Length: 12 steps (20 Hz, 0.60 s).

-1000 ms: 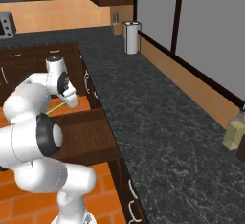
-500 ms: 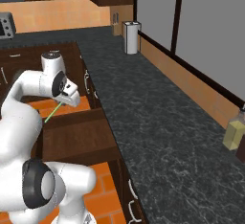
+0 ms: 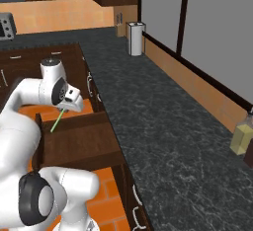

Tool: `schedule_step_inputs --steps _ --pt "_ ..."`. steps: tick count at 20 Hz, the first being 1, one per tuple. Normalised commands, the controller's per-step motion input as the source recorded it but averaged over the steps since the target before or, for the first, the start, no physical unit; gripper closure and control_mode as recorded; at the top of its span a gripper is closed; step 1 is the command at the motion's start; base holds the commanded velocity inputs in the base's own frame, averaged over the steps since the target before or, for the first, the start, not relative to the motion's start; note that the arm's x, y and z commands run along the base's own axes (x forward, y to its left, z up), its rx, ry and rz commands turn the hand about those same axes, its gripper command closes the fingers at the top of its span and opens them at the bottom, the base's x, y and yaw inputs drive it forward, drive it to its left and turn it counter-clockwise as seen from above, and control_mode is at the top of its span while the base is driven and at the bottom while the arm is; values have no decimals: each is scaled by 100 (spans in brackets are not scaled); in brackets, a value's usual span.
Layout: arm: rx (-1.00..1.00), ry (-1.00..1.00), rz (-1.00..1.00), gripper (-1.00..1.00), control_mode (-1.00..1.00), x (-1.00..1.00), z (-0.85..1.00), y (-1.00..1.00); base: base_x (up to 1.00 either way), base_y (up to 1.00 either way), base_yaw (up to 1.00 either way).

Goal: Take a straw from the drawer in front and place it inside the glass cup on the dining counter.

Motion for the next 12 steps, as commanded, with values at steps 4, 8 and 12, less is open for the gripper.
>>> schedule_step_inputs --steps 4,8,12 --pt "-13 -2 7 100 -100 -6 0 0 0 0 0" --pt "-3 -1 3 100 100 -11 0 0 -71 0 7" --pt "0 0 0 100 100 0 0 0 -100 -5 10"
